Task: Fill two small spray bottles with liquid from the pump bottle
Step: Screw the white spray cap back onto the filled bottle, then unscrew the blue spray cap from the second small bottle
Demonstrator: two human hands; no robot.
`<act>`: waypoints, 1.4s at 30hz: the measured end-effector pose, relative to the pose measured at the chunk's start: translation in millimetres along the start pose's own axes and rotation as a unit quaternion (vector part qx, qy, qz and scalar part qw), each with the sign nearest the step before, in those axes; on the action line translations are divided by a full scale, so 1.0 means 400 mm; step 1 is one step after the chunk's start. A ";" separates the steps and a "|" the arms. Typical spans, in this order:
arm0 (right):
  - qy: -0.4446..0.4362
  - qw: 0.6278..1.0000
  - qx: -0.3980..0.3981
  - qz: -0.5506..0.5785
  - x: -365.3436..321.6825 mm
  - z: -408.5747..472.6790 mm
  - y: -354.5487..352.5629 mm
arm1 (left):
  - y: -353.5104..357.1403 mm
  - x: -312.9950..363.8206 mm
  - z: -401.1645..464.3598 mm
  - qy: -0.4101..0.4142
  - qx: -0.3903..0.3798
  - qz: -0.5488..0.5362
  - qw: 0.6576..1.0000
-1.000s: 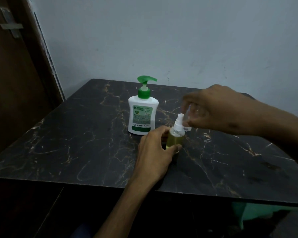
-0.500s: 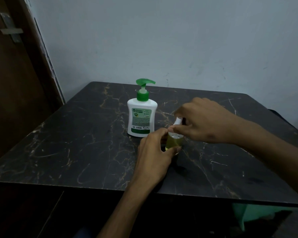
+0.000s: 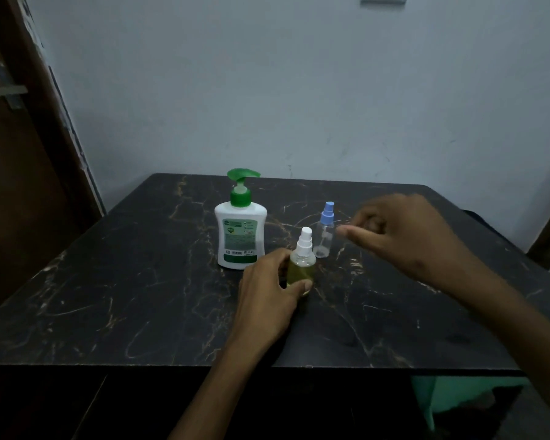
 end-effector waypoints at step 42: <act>0.055 0.985 -0.041 0.159 0.077 -0.138 0.065 | 0.094 0.135 -0.073 0.020 -0.057 0.102 0.993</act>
Point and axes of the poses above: each hand's wrist, its own z-axis towards the middle knuckle, its own y-axis out of the palm, x = y × z, the point moved 5 cm from there along z, towards the middle knuckle, and after that the axes turned 3 degrees about -x, right-handed, at the moved point
